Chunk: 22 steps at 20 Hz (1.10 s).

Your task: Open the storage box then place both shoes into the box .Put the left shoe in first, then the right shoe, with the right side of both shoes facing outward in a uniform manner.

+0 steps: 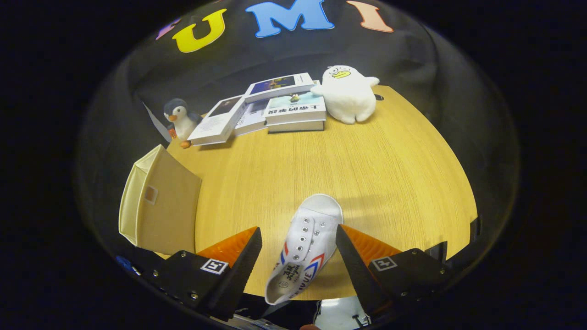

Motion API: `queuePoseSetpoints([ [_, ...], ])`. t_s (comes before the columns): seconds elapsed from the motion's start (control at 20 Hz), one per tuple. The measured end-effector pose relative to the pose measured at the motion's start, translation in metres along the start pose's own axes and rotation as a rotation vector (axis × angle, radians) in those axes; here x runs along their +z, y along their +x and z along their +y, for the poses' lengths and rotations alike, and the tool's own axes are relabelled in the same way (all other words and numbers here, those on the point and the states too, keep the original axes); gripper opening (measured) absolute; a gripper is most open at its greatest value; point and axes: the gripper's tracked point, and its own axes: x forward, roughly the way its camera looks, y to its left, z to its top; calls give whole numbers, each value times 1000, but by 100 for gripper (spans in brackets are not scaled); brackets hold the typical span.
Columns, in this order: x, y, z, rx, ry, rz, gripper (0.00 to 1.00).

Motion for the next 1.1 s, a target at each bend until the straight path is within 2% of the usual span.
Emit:
queuePoseSetpoints([
  [0.2, -25, 12, -24, -56, 3, 58, 98],
  [0.5, -55, 26, -39, -93, -18, 149, 98],
  [1.0, -71, 51, -32, -90, 16, 213, 97],
  [1.05, -71, 52, -28, -73, 20, 220, 96],
  [1.1, -71, 51, -25, -61, 22, 224, 84],
])
